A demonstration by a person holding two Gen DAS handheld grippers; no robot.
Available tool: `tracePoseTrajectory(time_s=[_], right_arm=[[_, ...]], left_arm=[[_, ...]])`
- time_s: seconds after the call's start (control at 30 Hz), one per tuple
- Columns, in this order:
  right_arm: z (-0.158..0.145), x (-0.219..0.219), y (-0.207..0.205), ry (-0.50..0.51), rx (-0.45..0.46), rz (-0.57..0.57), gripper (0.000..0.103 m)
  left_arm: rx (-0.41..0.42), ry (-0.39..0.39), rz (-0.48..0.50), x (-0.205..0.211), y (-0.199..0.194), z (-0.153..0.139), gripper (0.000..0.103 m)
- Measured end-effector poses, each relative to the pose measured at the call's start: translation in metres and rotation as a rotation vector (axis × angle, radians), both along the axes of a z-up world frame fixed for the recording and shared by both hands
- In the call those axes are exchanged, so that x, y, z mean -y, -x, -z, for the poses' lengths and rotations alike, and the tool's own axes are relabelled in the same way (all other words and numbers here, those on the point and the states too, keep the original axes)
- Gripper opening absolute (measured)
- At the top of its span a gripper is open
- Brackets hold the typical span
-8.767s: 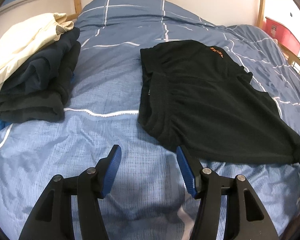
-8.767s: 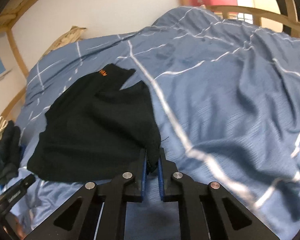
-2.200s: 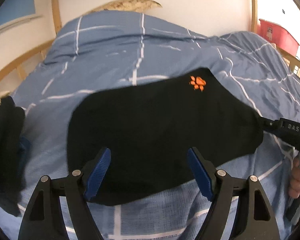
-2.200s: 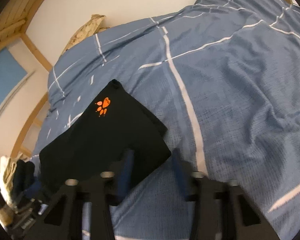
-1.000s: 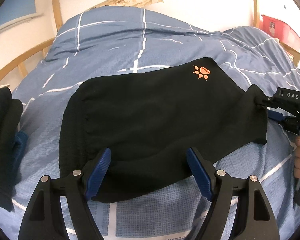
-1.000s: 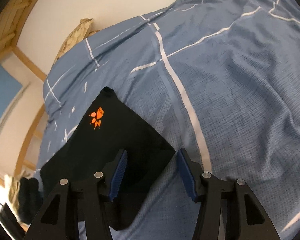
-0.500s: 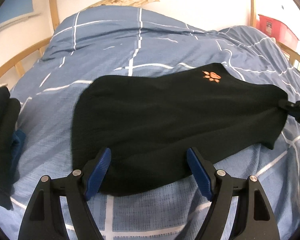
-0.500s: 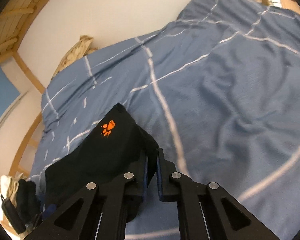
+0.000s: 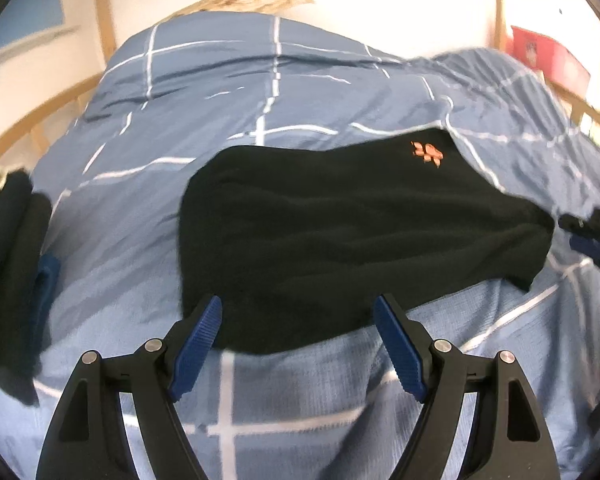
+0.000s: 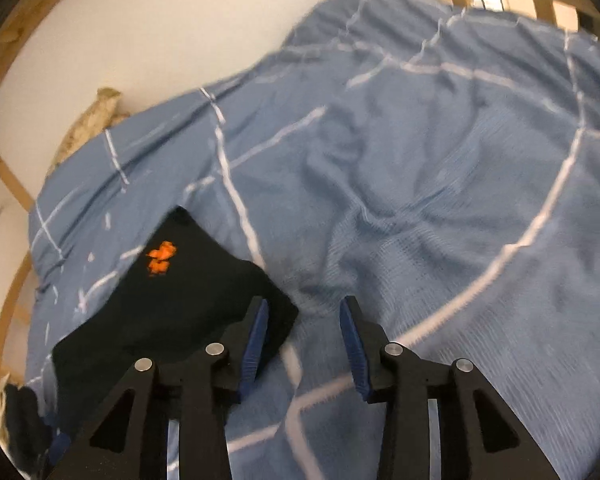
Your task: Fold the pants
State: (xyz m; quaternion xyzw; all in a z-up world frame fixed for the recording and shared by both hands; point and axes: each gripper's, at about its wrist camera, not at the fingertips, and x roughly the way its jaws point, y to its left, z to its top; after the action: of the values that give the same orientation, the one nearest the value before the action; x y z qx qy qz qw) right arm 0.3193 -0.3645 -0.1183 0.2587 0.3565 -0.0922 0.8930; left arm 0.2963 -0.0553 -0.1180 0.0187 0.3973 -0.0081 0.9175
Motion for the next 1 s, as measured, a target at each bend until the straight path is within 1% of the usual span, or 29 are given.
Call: tracePoseTrajectory(time_s=[0.03,0.07,0.17,0.27,0.37,0.43,0.57,0.73,0.8,0.87,0.97,1.0], right_arm=[[-0.005,-0.005,0.006,0.011,0.021,-0.028,0.039],[-0.010,-0.015,0.013,0.024,0.038,-0.082,0.039],[-0.013,-0.039,0.023,0.028,0.056,-0.233,0.038],[-0.007,-0.063,0.023,0.078,0.025,-0.358,0.038],[0.001,-0.074,0.019,0.124,-0.013,-0.418,0.038],[0.006,-0.076,0.016,0.134,-0.041,-0.430,0.038],[0.011,-0.084,0.014,0.182,-0.048,-0.463,0.038],[0.015,-0.091,0.012,0.220,-0.066,-0.479,0.035],[0.017,-0.091,0.010,0.237,-0.071,-0.478,0.029],[0.019,-0.091,0.007,0.251,-0.082,-0.481,0.025],[0.019,-0.092,0.007,0.258,-0.076,-0.494,0.009],[0.018,-0.093,0.008,0.262,-0.079,-0.499,0.009]], left_arm=[[0.001,0.018,-0.014,-0.005,0.005,-0.003,0.078],[0.004,0.030,-0.022,-0.009,0.010,-0.006,0.078],[0.011,0.041,-0.035,-0.018,0.023,-0.009,0.080],[0.005,0.034,-0.047,-0.026,0.027,-0.006,0.080],[-0.008,0.046,-0.069,-0.035,0.024,0.001,0.080],[-0.013,0.045,-0.091,-0.042,0.021,0.005,0.080],[-0.034,0.015,-0.099,-0.043,0.015,0.014,0.080],[-0.061,0.038,-0.116,-0.048,0.009,0.023,0.080],[-0.064,0.038,-0.122,-0.049,0.007,0.024,0.080],[-0.063,0.040,-0.123,-0.050,0.006,0.024,0.080],[-0.061,0.033,-0.124,-0.049,0.004,0.024,0.080],[-0.058,0.032,-0.122,-0.048,0.005,0.023,0.080]])
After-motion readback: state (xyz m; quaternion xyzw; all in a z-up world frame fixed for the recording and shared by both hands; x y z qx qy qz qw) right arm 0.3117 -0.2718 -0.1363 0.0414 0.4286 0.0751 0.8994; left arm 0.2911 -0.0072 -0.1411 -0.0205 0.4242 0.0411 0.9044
